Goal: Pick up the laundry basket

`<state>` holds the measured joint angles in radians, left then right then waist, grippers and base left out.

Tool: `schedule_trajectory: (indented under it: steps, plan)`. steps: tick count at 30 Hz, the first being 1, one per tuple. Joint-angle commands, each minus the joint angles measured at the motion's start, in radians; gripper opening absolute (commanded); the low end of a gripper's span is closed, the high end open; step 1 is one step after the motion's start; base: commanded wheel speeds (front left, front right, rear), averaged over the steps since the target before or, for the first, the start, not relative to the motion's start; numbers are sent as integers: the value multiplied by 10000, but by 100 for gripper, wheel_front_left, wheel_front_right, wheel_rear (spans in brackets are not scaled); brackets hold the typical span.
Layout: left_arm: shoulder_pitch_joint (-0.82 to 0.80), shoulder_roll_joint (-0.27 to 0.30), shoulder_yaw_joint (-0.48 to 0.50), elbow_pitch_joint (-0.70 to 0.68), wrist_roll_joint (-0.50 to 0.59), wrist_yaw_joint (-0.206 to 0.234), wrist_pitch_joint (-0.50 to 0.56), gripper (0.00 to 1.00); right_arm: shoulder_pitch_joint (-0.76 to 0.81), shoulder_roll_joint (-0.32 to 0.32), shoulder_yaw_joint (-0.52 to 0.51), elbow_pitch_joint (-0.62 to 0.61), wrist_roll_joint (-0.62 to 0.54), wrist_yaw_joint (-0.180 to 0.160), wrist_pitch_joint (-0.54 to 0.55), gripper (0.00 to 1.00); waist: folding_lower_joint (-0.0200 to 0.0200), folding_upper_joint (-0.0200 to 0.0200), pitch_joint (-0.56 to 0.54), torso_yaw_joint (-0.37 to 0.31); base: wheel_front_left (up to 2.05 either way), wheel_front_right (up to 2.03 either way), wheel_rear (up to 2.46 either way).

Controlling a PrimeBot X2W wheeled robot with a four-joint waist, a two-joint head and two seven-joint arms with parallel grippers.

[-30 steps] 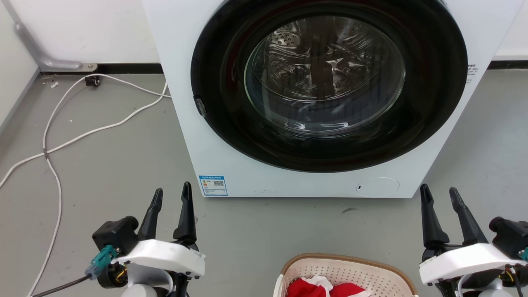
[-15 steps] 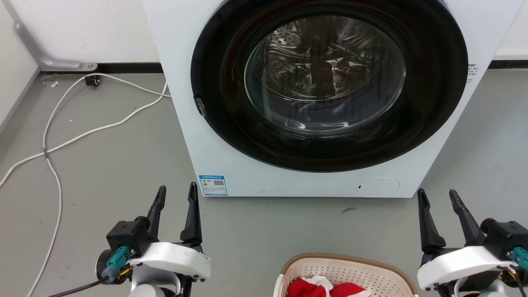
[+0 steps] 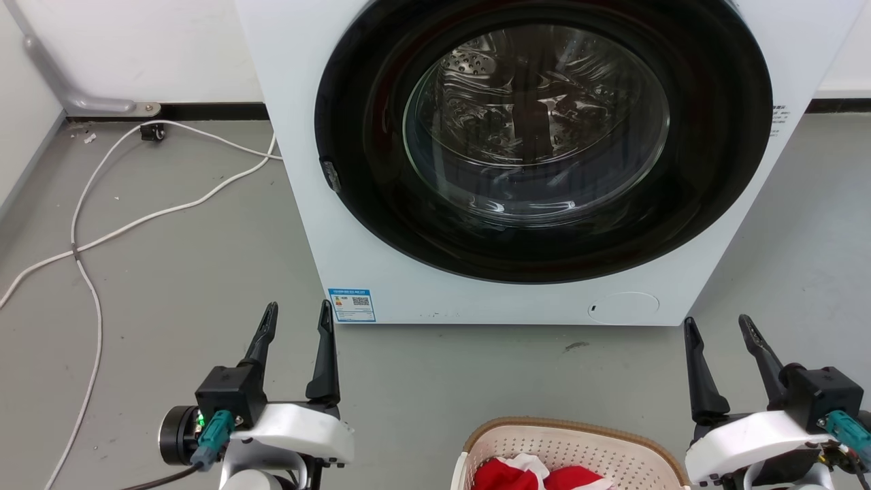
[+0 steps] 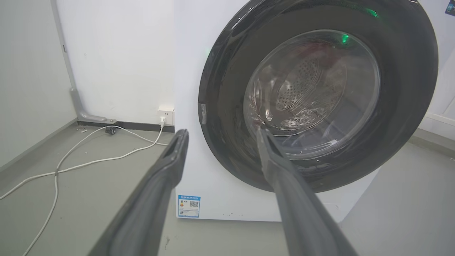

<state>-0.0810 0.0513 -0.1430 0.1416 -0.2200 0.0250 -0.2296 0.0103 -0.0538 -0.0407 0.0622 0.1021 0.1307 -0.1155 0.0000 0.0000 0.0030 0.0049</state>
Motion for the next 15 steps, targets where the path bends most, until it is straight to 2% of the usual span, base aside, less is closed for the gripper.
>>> schedule_trajectory:
  steps: [1, 15]
  plan:
    - [-56, -7, -18, -8, 211, 21, -75, 100, 79, 46, 11, -106, -232, -1, -64, 100, 0, 0, -1, 0, 0, 0, 0]
    - [-23, -15, -173, -16, 809, 174, -321, 100, 133, 57, 32, -123, -930, -1, -312, 100, 0, 0, 22, 4, 0, 0, 0]
